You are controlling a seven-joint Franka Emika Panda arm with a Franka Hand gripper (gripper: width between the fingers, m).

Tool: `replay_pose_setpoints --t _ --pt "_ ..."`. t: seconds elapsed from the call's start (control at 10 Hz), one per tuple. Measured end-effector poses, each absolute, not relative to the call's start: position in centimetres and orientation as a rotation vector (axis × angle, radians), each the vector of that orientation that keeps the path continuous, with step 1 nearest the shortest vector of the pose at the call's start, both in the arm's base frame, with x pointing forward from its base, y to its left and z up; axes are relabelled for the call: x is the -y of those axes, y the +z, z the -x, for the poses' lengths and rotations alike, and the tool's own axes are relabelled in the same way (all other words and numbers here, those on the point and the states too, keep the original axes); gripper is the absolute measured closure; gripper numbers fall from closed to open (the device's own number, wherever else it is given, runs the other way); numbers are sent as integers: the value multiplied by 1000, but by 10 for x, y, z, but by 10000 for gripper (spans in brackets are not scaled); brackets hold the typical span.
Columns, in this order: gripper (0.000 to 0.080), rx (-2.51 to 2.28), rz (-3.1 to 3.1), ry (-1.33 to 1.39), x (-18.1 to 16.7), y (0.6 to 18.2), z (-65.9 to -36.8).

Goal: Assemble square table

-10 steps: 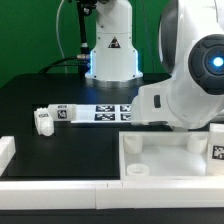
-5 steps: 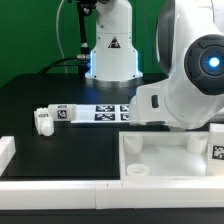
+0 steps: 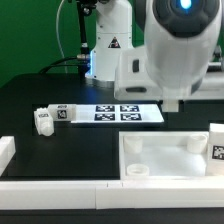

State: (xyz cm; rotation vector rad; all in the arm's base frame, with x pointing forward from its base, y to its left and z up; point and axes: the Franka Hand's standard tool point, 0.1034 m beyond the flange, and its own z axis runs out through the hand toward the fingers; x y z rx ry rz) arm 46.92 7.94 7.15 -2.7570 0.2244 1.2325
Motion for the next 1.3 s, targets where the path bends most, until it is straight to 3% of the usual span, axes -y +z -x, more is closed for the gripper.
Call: replay_pose_setpoints --t 0.4,0.5,0.6,0.8,1.0,1.3 --pt "515 -265 2905 829 -81 75 -482" --pt "515 -196 2898 771 -68 87 -492" --pt "515 -134 2889 688 -46 107 -519" --pt "515 40 2933 438 -33 130 -560" --pt "515 -5 2985 240 -32 122 -553" --pt "515 -3 3039 -82 -20 124 -575"
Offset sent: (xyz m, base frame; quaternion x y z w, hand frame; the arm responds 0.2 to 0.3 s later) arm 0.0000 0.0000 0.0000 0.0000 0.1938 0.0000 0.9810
